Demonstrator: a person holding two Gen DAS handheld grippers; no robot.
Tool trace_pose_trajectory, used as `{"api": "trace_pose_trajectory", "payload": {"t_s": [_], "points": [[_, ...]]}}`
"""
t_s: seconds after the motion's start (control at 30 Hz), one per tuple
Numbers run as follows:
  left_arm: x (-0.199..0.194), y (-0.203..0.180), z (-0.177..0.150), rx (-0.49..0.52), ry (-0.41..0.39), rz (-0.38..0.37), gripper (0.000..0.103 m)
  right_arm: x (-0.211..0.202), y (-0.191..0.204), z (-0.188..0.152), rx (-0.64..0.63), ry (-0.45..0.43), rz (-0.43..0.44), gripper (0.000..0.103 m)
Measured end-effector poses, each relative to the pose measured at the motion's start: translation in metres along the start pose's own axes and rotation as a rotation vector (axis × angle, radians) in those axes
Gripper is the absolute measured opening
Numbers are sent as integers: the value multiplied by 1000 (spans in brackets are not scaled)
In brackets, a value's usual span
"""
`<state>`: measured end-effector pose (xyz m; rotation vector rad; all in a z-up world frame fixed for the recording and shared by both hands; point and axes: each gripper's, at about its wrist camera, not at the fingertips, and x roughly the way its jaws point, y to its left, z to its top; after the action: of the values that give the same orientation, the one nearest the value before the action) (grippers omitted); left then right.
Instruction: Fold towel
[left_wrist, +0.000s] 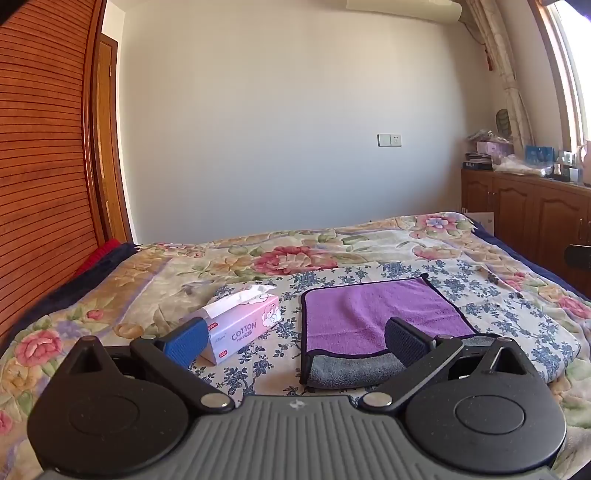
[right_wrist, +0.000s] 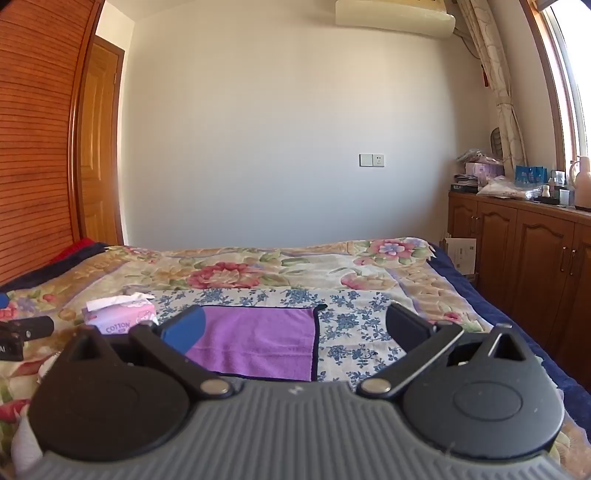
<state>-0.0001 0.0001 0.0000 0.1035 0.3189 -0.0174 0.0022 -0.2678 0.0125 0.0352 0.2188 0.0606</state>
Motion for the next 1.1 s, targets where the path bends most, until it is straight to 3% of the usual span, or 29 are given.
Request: {"api": "trace_pose_trajectory", "payload": {"t_s": [0.63,0.83,1.1], "points": [[1,0,0,3,-7,4,103,2,-4,-1,-4,1,-1,103],[-2,2,19,3,-8,5,103,2,-3,-1,-4,3,-2,103],[-2,2,18,1,-12,4,103,2,-3,-1,-4,4,-3,103]]}}
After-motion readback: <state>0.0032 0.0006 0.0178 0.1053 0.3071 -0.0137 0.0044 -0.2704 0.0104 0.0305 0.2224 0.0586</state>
